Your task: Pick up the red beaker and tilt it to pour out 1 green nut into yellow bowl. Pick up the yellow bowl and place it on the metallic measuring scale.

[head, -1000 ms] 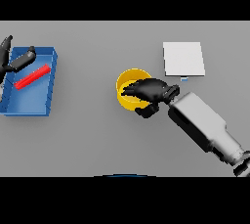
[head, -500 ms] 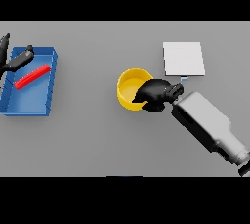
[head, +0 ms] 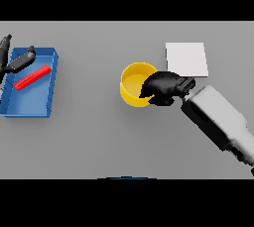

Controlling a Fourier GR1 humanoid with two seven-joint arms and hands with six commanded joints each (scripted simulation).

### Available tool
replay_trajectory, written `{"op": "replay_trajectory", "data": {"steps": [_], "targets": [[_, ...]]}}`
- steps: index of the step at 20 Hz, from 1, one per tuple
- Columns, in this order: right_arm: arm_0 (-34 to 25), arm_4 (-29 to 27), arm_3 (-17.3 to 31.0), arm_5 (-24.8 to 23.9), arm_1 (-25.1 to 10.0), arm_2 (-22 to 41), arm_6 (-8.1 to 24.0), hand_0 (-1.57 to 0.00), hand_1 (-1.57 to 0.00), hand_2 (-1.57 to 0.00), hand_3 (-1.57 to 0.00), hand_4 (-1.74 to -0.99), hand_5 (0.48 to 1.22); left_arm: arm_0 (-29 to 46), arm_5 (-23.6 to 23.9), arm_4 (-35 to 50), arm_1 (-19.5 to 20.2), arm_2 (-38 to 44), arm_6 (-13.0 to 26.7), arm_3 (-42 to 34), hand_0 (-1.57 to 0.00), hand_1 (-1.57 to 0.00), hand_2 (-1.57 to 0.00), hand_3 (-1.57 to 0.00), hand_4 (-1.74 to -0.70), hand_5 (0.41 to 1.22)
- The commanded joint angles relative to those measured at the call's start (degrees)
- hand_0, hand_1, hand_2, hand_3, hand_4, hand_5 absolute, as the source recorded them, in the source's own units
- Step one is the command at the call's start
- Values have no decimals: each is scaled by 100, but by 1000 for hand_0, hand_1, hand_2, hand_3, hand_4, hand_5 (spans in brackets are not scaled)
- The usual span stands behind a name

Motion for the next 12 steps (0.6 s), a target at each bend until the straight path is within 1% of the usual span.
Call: {"op": "replay_trajectory", "data": {"steps": [1,2,3,4,6,7,9,10,12], "targets": [[-18,2,-116,28,-42,-22,130,-1556,-1555,-1519,-1357,-1730,1217,12,19,-6,6,-10,-2,-53,1,1,1,1,-797,719],[-117,-55,-192,92,-55,-108,244,-1559,-1558,-1529,-1348,-1728,1218,45,17,24,-7,-6,7,-38,1,1,1,1,-798,719],[-152,-138,-378,207,-145,-192,357,-1561,-1561,-1538,-1335,-1726,1219,27,13,34,21,18,22,-48,1,1,1,1,-799,720],[-188,-158,-421,231,-196,-240,422,-1563,-1563,-1544,-1308,-1724,1219,34,15,34,40,32,-29,-56,1,1,1,1,-800,722],[-222,-243,-467,298,-201,-336,656,-1566,-1566,-1554,-1262,-1721,1219,43,10,68,36,42,-21,-86,1,1,1,1,-806,723],[-245,-285,-483,330,-205,-361,701,-1567,-1567,-1557,-1248,-1720,1219,47,5,87,63,58,-8,-113,1,1,1,1,-808,723],[-399,-327,-486,366,-259,-404,669,-1568,-1568,-1562,-1243,-1719,1220,6,1,45,60,25,-2,-152,1,1,1,1,-799,723],[-455,-298,-456,291,-320,-404,578,-1569,-1569,-1564,-1238,-1719,1220,10,4,38,92,42,-19,-131,1,1,1,1,-800,723],[-592,-207,-256,105,-461,-449,492,-1570,-1570,-1567,-1318,-1720,1220,90,19,78,156,101,-101,-134,1,1,1,1,-809,735]]}}
